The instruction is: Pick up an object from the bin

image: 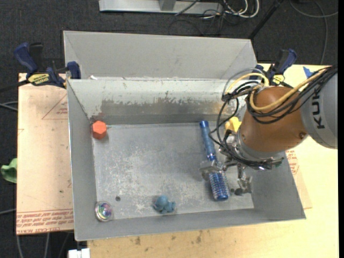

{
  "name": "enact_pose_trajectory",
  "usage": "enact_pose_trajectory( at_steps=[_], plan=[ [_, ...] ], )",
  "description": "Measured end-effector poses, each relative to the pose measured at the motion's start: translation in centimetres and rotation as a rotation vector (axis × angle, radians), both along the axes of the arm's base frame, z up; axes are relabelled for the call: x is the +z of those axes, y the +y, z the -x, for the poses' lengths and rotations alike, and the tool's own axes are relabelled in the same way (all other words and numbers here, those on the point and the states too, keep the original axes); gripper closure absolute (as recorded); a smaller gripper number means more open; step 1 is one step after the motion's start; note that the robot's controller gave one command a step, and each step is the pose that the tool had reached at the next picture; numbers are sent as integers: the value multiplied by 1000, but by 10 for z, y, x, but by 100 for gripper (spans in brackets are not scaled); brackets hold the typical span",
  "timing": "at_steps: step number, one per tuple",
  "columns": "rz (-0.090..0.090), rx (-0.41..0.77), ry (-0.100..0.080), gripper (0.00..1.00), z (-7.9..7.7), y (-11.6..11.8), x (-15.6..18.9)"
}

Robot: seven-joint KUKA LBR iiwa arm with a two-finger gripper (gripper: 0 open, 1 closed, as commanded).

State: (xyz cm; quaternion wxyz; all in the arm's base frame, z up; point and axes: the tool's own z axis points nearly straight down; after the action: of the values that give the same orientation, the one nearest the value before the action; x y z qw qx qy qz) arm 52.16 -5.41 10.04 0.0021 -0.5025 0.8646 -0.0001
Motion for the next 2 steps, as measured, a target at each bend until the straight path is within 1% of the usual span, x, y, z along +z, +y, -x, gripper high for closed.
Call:
enact_pose_trajectory(
  at_steps=[1, 2],
  plan=[
    [0, 221, 1, 0, -8, 6, 2],
    [0, 418, 3, 0, -19, 14, -31]
  ],
)
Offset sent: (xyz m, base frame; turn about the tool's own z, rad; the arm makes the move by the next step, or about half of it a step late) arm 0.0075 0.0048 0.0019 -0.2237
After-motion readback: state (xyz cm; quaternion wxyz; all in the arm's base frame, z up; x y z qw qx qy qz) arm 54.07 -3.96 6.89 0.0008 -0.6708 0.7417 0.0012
